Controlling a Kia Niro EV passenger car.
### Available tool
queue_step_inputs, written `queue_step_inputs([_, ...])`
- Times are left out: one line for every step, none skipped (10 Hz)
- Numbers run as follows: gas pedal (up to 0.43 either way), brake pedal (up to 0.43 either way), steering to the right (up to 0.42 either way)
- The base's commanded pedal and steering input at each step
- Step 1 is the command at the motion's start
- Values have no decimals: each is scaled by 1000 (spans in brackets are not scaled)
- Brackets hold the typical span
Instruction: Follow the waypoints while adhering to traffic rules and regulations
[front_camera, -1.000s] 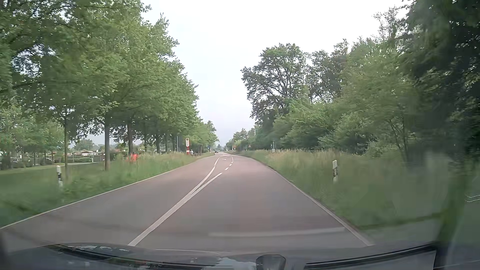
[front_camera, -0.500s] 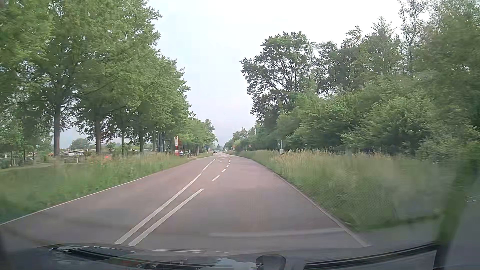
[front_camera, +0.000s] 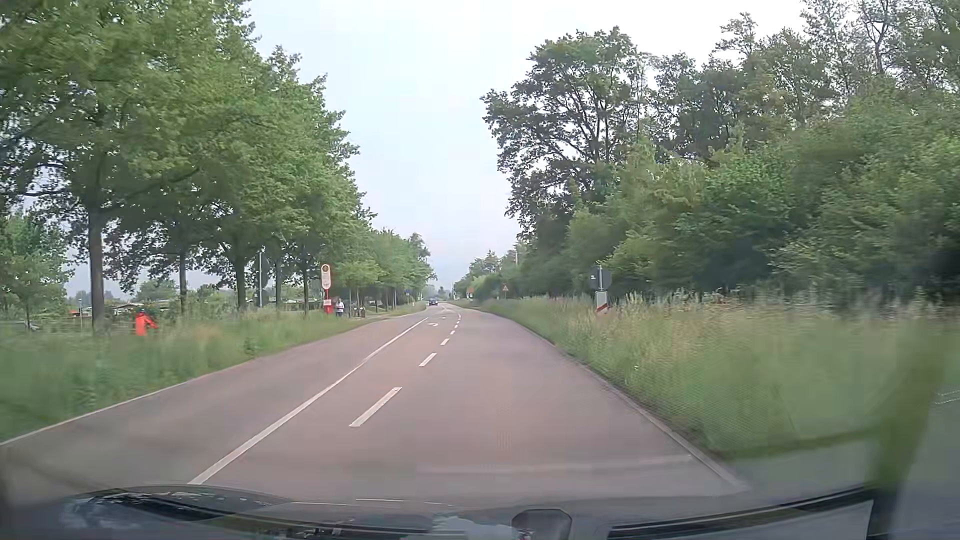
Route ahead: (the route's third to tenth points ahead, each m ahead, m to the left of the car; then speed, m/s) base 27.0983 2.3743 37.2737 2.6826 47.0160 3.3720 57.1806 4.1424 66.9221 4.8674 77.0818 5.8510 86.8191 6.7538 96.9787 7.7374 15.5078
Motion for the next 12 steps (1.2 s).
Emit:
queue_step_inputs([110,0,-8])
queue_step_inputs([110,0,-8])
queue_step_inputs([110,0,-8])
queue_step_inputs([110,0,-8])
queue_step_inputs([110,0,-9])
queue_step_inputs([110,0,-9])
queue_step_inputs([110,0,-9])
queue_step_inputs([98,0,-9])
queue_step_inputs([98,0,-10])
queue_step_inputs([98,0,-9])
queue_step_inputs([87,0,-9])
queue_step_inputs([79,0,-9])
